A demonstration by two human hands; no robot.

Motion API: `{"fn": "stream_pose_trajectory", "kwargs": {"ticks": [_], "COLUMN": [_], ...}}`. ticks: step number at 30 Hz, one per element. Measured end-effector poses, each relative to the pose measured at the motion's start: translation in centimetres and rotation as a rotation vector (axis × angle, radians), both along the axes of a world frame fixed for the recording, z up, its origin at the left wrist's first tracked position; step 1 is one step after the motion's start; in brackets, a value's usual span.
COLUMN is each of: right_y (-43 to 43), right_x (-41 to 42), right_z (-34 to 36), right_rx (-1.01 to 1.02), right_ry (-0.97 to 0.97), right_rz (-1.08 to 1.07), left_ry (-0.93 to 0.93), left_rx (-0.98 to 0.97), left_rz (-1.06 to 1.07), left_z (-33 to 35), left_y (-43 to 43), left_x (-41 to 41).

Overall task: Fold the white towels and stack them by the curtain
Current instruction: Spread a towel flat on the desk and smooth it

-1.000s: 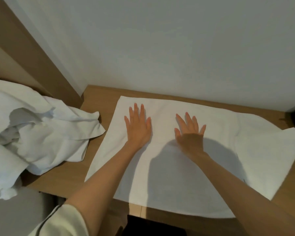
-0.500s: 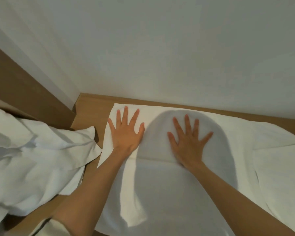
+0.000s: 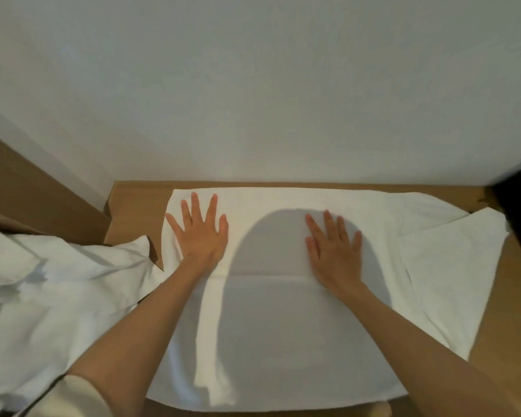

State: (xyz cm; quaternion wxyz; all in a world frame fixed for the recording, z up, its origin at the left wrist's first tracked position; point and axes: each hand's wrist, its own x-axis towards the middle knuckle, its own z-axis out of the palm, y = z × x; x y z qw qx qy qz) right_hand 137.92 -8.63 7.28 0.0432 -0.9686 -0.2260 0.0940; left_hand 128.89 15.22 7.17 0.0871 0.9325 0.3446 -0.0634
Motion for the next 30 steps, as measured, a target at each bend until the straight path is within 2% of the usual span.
{"fn": "stream_pose_trajectory", "kwargs": {"ticks": [2, 5, 8, 11, 16, 20, 23, 26, 30], "right_y": [-1.5, -4.3, -8.0, -12.1, -17.0, -19.4, -21.3, -23.2, -27.2], "right_x": [0.6, 1.3, 1.4, 1.6, 1.9, 3.3, 3.5, 3.4, 3.8], "right_z": [1.6, 3.8, 4.7, 4.5, 3.7, 4.3, 4.7, 5.5, 7.8], "right_rx": [0.075, 0.222, 0.167, 0.056, 0.047, 0.108, 0.081, 0.264, 0.523], "right_ry": [-0.054, -0.179, -0.213, -0.112, -0.027, 0.204, 0.266, 0.289, 0.231], "right_rz": [0.005, -0.101, -0.194, -0.248, -0.187, -0.218, -0.199, -0.185, -0.282], "left_ry": [-0.05, -0.169, -0.233, -0.206, -0.036, 0.053, 0.075, 0.111, 0.139], "left_rx": [-0.001, -0.023, -0.161, -0.262, -0.294, -0.245, -0.186, -0.17, -0.159], "left_rz": [-0.045, -0.148, -0.22, -0.297, -0.343, -0.298, -0.28, -0.251, -0.212], "left_z": [0.9, 2.4, 3.4, 3.2, 1.4, 0.3, 0.0, -0.1, -0.2], "left_y": [-1.4, -5.2, -11.1, -17.9, -27.5, -30.1, -30.4, -30.3, -30.0], "left_x": [0.3, 1.1, 2.2, 2.3, 1.5, 1.1, 0.8, 0.8, 0.6]}}
